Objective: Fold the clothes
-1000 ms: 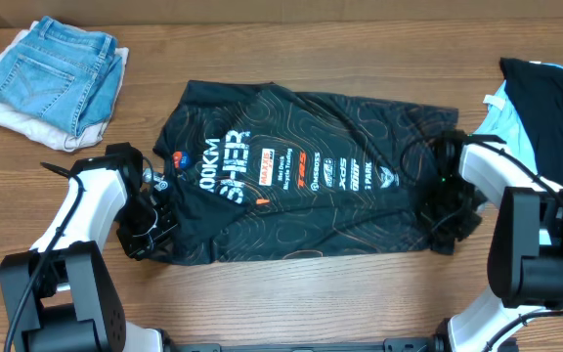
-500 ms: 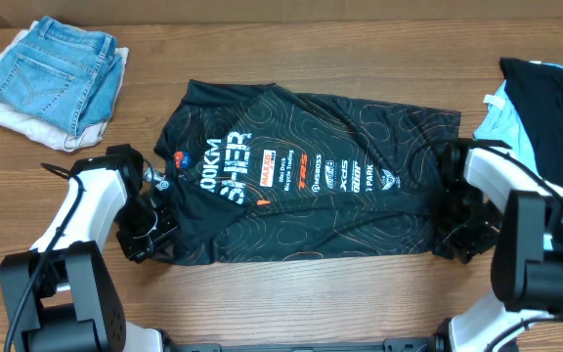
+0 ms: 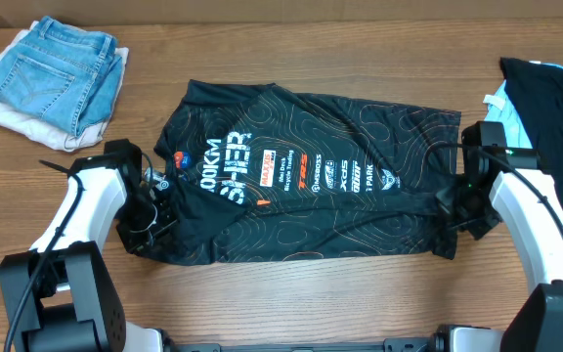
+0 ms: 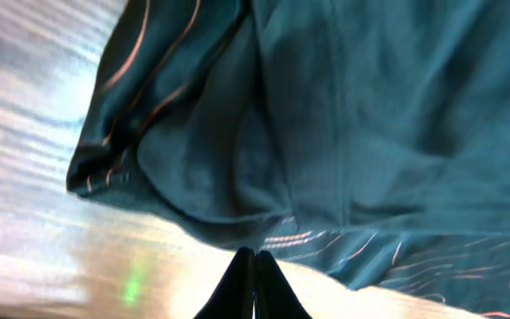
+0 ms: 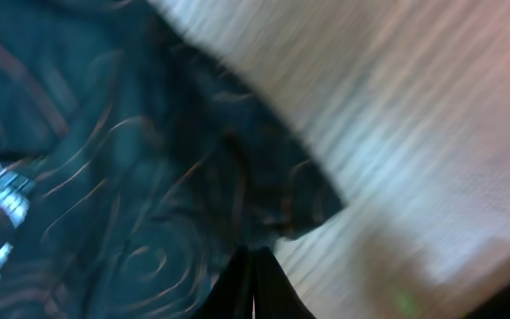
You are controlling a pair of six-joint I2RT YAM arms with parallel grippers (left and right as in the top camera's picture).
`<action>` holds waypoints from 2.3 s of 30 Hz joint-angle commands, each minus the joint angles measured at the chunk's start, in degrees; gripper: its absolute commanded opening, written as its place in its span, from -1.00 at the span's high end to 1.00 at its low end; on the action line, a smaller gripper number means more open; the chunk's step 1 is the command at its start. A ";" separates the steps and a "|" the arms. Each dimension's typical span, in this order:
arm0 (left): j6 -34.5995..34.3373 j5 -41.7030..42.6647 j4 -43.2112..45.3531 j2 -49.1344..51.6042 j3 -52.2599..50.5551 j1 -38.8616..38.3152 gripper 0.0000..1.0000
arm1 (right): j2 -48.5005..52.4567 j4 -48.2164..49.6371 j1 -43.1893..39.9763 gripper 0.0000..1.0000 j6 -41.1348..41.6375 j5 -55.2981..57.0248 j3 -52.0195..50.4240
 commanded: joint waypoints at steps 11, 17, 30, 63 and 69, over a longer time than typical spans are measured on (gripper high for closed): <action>1.73 1.16 3.04 0.17 -1.36 -0.02 0.92 | -0.11 13.33 -0.22 0.85 -5.33 -11.23 -13.46; 1.68 5.60 4.61 0.31 -5.22 -0.02 0.91 | -0.11 17.16 -0.22 0.83 -4.33 -11.56 -17.51; -4.57 5.73 10.82 0.31 -15.93 0.20 0.91 | -0.11 14.03 -0.24 0.88 4.68 -9.33 -20.11; -12.31 -7.76 -6.73 -22.29 -0.70 0.07 0.75 | -0.13 -3.21 -0.24 -0.25 0.04 4.61 14.01; 0.50 2.62 3.34 -20.61 13.03 0.04 -1.00 | -0.13 3.26 -0.24 -1.00 -7.13 1.84 21.92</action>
